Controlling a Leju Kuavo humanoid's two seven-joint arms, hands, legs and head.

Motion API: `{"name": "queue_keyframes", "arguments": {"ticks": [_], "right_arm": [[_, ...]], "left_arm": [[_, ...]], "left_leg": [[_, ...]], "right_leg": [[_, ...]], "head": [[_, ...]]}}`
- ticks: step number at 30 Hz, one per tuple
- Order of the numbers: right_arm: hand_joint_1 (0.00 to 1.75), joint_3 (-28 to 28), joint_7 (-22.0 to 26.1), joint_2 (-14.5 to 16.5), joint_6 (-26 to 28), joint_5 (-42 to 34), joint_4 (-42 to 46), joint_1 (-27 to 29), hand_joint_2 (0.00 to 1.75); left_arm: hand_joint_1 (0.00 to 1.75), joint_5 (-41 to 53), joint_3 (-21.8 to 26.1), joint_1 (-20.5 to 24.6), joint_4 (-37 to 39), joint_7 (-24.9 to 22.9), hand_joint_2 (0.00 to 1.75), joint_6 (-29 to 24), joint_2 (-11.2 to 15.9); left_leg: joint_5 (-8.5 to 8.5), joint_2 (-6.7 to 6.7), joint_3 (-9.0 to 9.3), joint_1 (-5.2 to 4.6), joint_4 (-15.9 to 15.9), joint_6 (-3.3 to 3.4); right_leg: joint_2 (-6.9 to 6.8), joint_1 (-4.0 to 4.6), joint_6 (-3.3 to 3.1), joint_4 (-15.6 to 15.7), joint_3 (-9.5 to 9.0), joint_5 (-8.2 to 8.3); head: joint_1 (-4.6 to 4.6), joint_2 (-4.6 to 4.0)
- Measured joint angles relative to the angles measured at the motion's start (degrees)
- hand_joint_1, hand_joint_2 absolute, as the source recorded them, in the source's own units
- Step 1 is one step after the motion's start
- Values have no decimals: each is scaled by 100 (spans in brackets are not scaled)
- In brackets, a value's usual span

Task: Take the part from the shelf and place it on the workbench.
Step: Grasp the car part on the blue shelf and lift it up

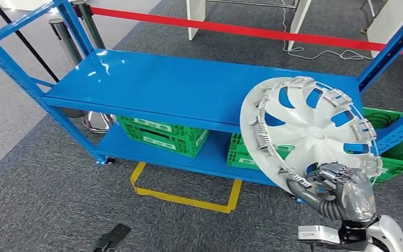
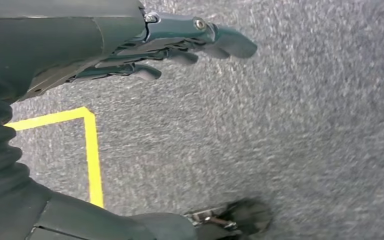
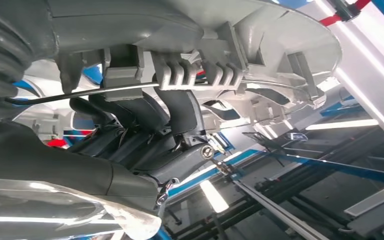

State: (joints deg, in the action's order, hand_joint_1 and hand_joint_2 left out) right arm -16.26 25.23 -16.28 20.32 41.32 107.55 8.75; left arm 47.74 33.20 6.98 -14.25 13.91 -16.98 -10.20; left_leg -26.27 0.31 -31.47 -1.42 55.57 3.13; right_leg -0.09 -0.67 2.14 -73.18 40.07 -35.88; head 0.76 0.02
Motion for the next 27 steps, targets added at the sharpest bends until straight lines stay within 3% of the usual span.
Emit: {"name": "queue_keyframes", "arguments": {"ticks": [1, 2, 3, 4, 5, 7, 9, 10, 12, 14, 15, 16, 17, 19, 21, 22, 24, 25, 27], "right_arm": [[175, 1, 2, 7, -1, -12, 1, 14, 175], [175, 3, 2, 10, -2, -23, 1, 25, 175], [175, 8, 2, 14, -3, -37, 2, 30, 175], [175, 12, 2, 20, -3, -48, 5, 31, 175], [175, 19, 2, 26, -2, -56, 12, 33, 175], [175, 34, 1, 38, -2, -63, 25, 52, 175], [175, 55, -11, 52, -10, -52, 29, 83, 175], [175, 64, -23, 59, -17, -34, 29, 95, 175], [175, 81, -44, 68, -33, 14, 29, 118, 175], [175, 100, -59, 74, -43, 47, 28, 147, 175], [175, 107, -66, 76, -46, 51, 27, 160, 175], [175, 112, -73, 77, -48, 54, 27, 172, 175], [175, 116, -78, 77, -48, 54, 27, 183, 175], [175, 126, -83, 78, -49, 54, 27, 201, 175], [175, 138, -84, 79, -49, 55, 27, 214, 175], [175, 143, -84, 79, -49, 55, 27, 218, 175], [175, 147, -84, 80, -49, 56, 27, 220, 175], [175, 149, -85, 81, -50, 56, 27, 220, 175], [175, 152, -91, 81, -58, 56, 26, 226, 175]], "left_arm": [[0, 0, 0, 0, 0, -5, 175, 5, -4], [0, 0, 0, 1, 0, -13, 175, 10, -5], [0, 0, 0, 3, 0, -24, 175, 20, -7], [0, 0, 0, 5, 0, -36, 175, 29, -5], [0, 0, 0, 6, 0, -43, 175, 39, -5], [0, 0, 0, 8, 0, -54, 175, 48, -5], [0, 7, 0, -1, 0, -71, 175, 26, -7], [0, 19, 0, -10, 0, -86, 175, 6, -8], [0, 48, 0, -26, 0, -122, 175, -35, -18], [0, 64, 0, -40, 0, -151, 175, -60, -36], [0, 67, 0, -50, 1, -161, 175, -67, -45], [0, 68, 0, -61, 1, -165, 175, -70, -51], [0, 70, 0, -71, 2, -168, 175, -73, -56], [0, 74, 0, -77, 2, -169, 175, -78, -62], [0, 78, 0, -66, 2, -169, 175, -83, -65], [0, 79, 0, -63, 2, -168, 175, -86, -67], [0, 78, 0, -73, 2, -167, 175, -94, -71], [0, 78, 1, -80, 2, -167, 175, -98, -76], [0, 77, 2, -81, 2, -167, 175, -104, -90]], "left_leg": [[50, 7, -93, 9, 29, -15], [93, 12, -191, 24, 69, -37], [129, 15, -287, 37, 123, -65], [158, 15, -382, 41, 190, -94], [184, 14, -459, 41, 257, -125], [237, 11, -543, 31, 341, -181], [266, 2, -577, 42, 361, -241], [178, -5, -599, 51, 410, -278], [-278, -17, -701, 82, 799, -356], [-774, -18, -860, 113, 1506, -410], [-865, -18, -898, 126, 1788, -423], [-839, -16, -856, 134, 1889, -425], [-721, -10, -715, 139, 1765, -417], [-426, 119, -222, 120, 1011, -361], [-297, 299, 126, 62, 371, -291], [-299, 337, 168, 34, 245, -265], [-263, 232, 131, 34, 172, -211], [-231, 172, 116, 45, 134, -174], [-153, 58, 80, 71, 77, -97]], "right_leg": [[-1, -8, 24, -90, -62, 95], [-3, -22, 49, 21, -220, 273], [-7, -44, 79, 308, -465, 436], [-10, -57, 112, 701, -771, 482], [-6, -62, 105, 1084, -1041, 445], [4, -43, 40, 1515, -1273, 272], [-14, -36, -89, 1551, -1199, 283], [-32, -38, -152, 1550, -1170, 315], [-86, -50, -244, 1555, -1106, 404], [-137, -44, -269, 1546, -1040, 495], [-169, -40, -265, 1538, -1006, 534], [-204, -38, -257, 1530, -962, 565], [-246, -38, -246, 1521, -928, 586], [-345, -31, -223, 1510, -896, 606], [-451, -15, -180, 1504, -882, 631], [-508, -9, -152, 1503, -870, 648], [-600, -14, -89, 1501, -844, 660], [-548, -23, -65, 1457, -810, 607], [-281, -39, -38, 1079, -630, 324]], "head": [[1, 0], [1, 0], [1, 0], [5, 0], [7, 1], [-4, 1], [-19, 2], [-24, 2], [-37, 2], [-48, 1], [-49, 1], [-50, 1], [-51, 1], [-50, 1], [-47, 2], [-47, 2], [-45, 1], [-44, 1], [-31, 1]]}}
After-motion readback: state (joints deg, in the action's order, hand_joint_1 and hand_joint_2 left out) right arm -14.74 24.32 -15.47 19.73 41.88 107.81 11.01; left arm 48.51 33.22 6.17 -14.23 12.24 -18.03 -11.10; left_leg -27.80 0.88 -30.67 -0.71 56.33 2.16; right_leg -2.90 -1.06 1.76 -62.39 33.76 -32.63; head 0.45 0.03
